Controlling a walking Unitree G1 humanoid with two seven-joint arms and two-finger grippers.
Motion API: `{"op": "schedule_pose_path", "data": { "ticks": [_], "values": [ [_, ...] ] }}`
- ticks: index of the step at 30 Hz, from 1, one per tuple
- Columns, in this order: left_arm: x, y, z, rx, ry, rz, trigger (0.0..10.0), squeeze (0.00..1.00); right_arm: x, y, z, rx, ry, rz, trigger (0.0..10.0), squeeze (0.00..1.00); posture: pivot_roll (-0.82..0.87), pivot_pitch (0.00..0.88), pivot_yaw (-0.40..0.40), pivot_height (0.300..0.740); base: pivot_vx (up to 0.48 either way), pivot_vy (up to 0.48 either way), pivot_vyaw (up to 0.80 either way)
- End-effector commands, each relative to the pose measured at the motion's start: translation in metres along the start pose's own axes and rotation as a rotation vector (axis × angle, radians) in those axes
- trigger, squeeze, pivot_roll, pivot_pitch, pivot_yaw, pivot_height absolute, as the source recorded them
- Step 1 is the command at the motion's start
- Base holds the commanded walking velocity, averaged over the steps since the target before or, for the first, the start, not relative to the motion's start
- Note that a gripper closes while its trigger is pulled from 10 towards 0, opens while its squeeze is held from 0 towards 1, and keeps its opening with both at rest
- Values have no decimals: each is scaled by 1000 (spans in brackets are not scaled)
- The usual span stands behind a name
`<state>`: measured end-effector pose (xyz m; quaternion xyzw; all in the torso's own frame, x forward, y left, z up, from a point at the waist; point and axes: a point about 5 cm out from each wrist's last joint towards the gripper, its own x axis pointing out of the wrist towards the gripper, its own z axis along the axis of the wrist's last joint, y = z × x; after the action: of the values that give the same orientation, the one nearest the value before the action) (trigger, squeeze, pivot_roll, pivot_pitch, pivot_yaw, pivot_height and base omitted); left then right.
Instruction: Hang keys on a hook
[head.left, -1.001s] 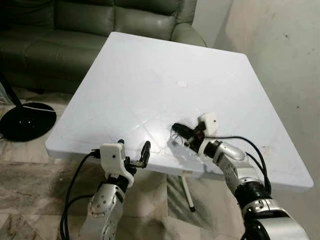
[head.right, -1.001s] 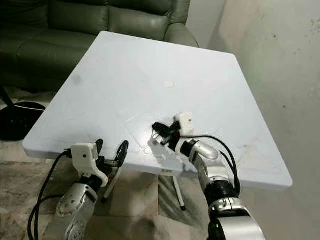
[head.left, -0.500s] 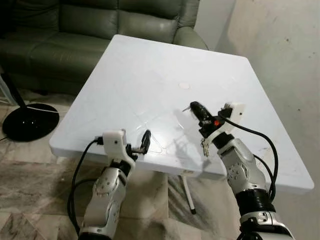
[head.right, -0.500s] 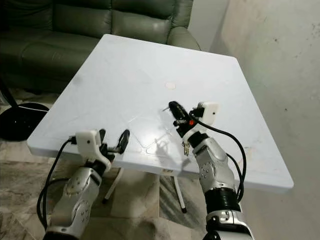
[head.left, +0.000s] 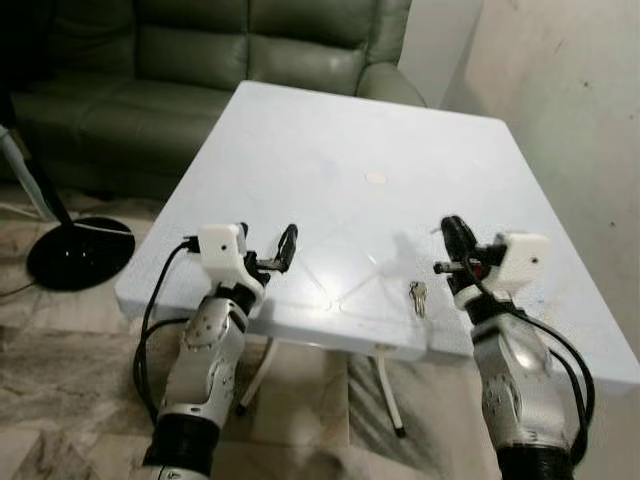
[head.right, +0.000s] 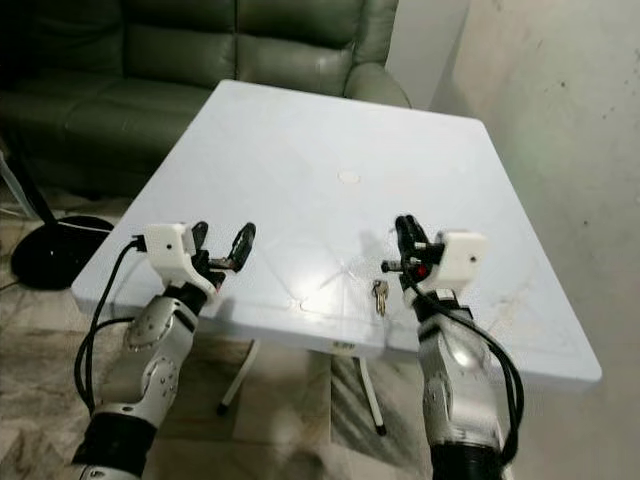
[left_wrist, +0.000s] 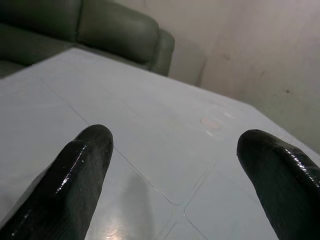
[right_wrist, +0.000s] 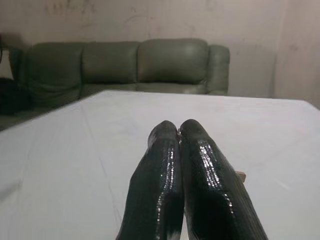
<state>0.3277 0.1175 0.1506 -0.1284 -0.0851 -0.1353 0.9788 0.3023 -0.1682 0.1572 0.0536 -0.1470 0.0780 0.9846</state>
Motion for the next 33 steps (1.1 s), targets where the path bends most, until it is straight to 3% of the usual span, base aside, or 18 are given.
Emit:
{"op": "schedule_pose_path", "data": {
  "ticks": [1,9,16,17,23,33],
  "values": [
    [-5,-2,3,-10,-26,-14,10000,0,-4,2,1,-46,1,-29,10000,0,-5,23,-74,740,0,0,0],
    [-22,0,-22,-50,34,1,10000,0,-26,0,-13,-73,63,-131,10000,0,-22,1,-62,740,0,0,0],
    [-25,5,-26,-44,47,2,10000,0,-36,-12,-26,-137,119,-173,10000,0,-28,0,-60,740,0,0,0],
    [-24,7,-22,-14,38,0,10000,0,-37,-15,-27,-142,141,-193,10000,0,-28,0,-60,740,0,0,0],
    [-22,11,-16,-9,12,16,10000,0,-36,-17,-28,-134,159,-222,10000,0,-30,0,-63,740,0,0,-291],
    [-14,16,-6,29,-19,30,10000,0,-26,-15,-26,-157,154,-208,10000,0,-21,0,-56,740,0,0,-791]
  ]
}}
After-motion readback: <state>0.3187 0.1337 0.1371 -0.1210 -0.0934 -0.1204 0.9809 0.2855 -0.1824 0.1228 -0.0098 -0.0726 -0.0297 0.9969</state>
